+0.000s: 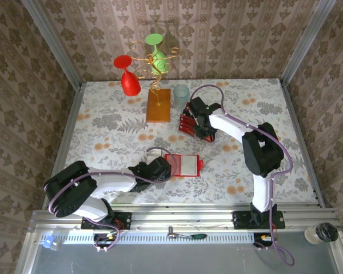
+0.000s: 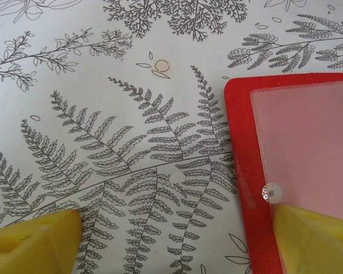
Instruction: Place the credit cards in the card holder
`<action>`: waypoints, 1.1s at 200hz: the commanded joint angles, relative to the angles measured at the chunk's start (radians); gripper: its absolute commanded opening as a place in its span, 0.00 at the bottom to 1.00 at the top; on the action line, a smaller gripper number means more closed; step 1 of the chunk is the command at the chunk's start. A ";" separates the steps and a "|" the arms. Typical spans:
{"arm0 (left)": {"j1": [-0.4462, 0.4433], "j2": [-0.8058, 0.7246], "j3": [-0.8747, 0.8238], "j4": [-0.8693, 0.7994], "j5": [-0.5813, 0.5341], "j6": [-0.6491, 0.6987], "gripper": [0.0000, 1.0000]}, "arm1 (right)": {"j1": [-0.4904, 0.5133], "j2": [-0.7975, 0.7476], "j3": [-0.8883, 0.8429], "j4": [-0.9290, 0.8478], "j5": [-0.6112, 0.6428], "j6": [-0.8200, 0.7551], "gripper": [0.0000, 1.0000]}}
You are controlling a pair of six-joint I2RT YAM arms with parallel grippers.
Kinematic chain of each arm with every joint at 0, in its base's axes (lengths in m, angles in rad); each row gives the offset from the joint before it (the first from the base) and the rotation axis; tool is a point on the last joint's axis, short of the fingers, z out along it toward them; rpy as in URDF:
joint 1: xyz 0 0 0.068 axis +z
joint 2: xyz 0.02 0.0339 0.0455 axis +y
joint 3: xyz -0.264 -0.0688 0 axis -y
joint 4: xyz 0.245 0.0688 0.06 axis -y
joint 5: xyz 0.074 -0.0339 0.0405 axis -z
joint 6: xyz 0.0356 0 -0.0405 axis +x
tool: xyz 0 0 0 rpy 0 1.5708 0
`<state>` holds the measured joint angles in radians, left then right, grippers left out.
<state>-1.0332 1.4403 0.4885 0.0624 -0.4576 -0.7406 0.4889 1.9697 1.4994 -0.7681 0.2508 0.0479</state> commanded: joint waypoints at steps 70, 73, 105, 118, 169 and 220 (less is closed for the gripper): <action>-0.011 0.019 -0.007 0.015 -0.007 -0.017 0.88 | 0.023 -0.030 0.003 -0.028 0.011 -0.076 0.11; -0.011 0.019 -0.008 0.016 -0.007 -0.017 0.88 | 0.024 -0.033 0.002 -0.027 0.011 -0.080 0.10; -0.013 0.019 -0.008 0.015 -0.007 -0.019 0.88 | 0.050 -0.074 -0.005 -0.023 0.020 -0.122 0.00; -0.013 0.019 -0.008 0.014 -0.007 -0.019 0.88 | 0.064 -0.093 -0.010 -0.019 0.030 -0.136 0.00; -0.014 0.005 -0.010 -0.007 -0.024 -0.026 0.88 | 0.125 -0.195 0.005 -0.054 0.010 -0.111 0.00; -0.014 -0.015 -0.011 -0.043 -0.042 -0.035 0.88 | 0.142 -0.330 -0.129 0.030 -0.297 0.130 0.00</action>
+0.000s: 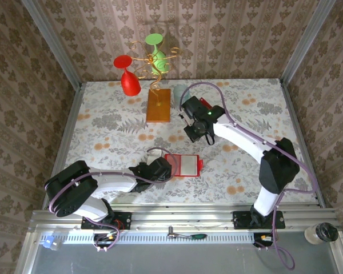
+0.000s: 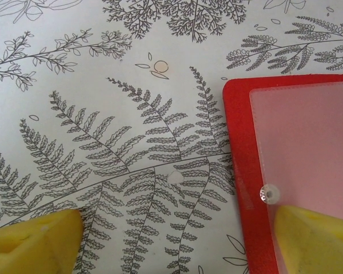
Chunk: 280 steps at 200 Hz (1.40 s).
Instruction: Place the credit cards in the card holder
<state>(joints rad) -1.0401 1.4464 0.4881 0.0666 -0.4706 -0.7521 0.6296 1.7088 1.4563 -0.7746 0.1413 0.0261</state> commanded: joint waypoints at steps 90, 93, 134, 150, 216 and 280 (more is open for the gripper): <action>-0.008 -0.047 -0.018 -0.066 -0.048 -0.033 0.88 | 0.066 -0.116 -0.405 0.400 -0.470 0.517 0.00; -0.008 -0.047 -0.019 -0.066 -0.048 -0.033 0.88 | 0.069 -0.112 -0.410 0.404 -0.470 0.519 0.00; -0.008 -0.052 -0.023 -0.064 -0.046 -0.034 0.88 | 0.082 -0.073 -0.440 0.451 -0.451 0.551 0.00; -0.008 -0.057 -0.026 -0.064 -0.046 -0.033 0.88 | 0.082 -0.060 -0.445 0.452 -0.436 0.551 0.00; -0.008 -0.070 -0.033 -0.065 -0.048 -0.033 0.88 | 0.082 0.009 -0.455 0.460 -0.402 0.546 0.00; -0.006 -0.104 -0.015 -0.069 -0.042 -0.009 0.89 | 0.081 0.022 -0.481 0.481 -0.407 0.557 0.00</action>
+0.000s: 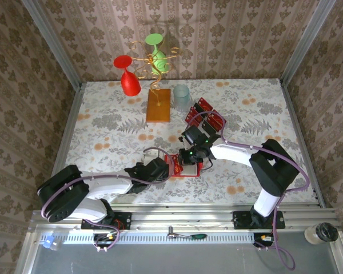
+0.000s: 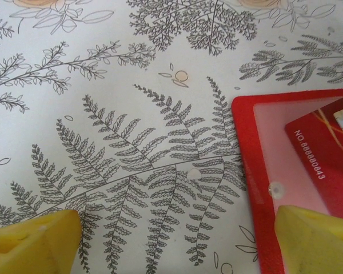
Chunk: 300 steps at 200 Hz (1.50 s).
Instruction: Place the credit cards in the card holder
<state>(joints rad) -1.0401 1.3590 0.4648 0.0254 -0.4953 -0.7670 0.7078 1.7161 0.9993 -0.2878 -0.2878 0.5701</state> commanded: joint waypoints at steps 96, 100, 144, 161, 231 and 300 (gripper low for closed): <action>-0.011 0.058 0.028 0.021 0.014 0.015 0.89 | 0.002 0.007 -0.037 0.005 0.021 0.019 0.00; -0.012 0.057 0.028 0.021 0.014 0.016 0.89 | 0.002 0.007 -0.039 0.006 0.021 0.019 0.00; -0.024 0.032 0.029 0.018 0.003 0.018 0.89 | 0.002 0.004 -0.044 0.011 0.019 0.022 0.00; -0.025 0.036 0.031 0.017 0.003 0.018 0.90 | 0.002 0.004 -0.045 0.014 0.018 0.024 0.00; -0.026 0.104 0.028 0.013 0.009 -0.001 0.90 | 0.002 0.000 -0.044 0.016 0.006 0.027 0.00; -0.029 0.112 0.031 -0.036 -0.011 -0.029 0.89 | -0.074 -0.151 -0.056 0.029 -0.043 0.046 0.00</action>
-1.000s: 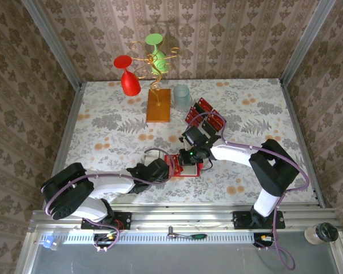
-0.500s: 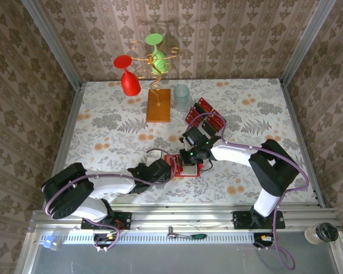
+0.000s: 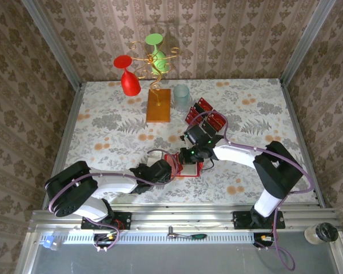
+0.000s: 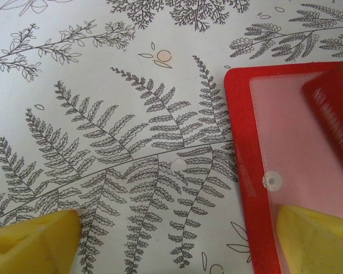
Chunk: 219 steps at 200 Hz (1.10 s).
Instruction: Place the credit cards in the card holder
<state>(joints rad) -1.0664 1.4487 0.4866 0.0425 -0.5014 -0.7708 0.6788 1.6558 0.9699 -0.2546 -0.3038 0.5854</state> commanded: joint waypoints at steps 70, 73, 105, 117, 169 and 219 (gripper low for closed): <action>-0.013 0.019 0.014 -0.084 -0.025 -0.044 0.89 | -0.093 -0.241 -0.195 0.207 -0.033 0.129 0.00; -0.013 0.019 0.014 -0.085 -0.026 -0.045 0.89 | -0.093 -0.244 -0.200 0.215 -0.034 0.134 0.00; -0.018 0.016 0.017 -0.100 -0.034 -0.053 0.89 | -0.092 -0.247 -0.254 0.289 -0.018 0.168 0.00; -0.020 0.016 0.017 -0.102 -0.035 -0.056 0.89 | -0.092 -0.235 -0.281 0.330 -0.016 0.178 0.00; -0.032 0.012 0.018 -0.127 -0.055 -0.077 0.89 | -0.090 -0.237 -0.433 0.587 0.022 0.237 0.00; -0.042 0.013 0.023 -0.157 -0.076 -0.103 0.89 | -0.088 -0.211 -0.468 0.702 0.018 0.264 0.00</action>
<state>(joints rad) -1.0992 1.4521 0.5007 -0.0212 -0.5488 -0.8471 0.5915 1.4292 0.5148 0.3378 -0.3107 0.8227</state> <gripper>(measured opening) 0.890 0.063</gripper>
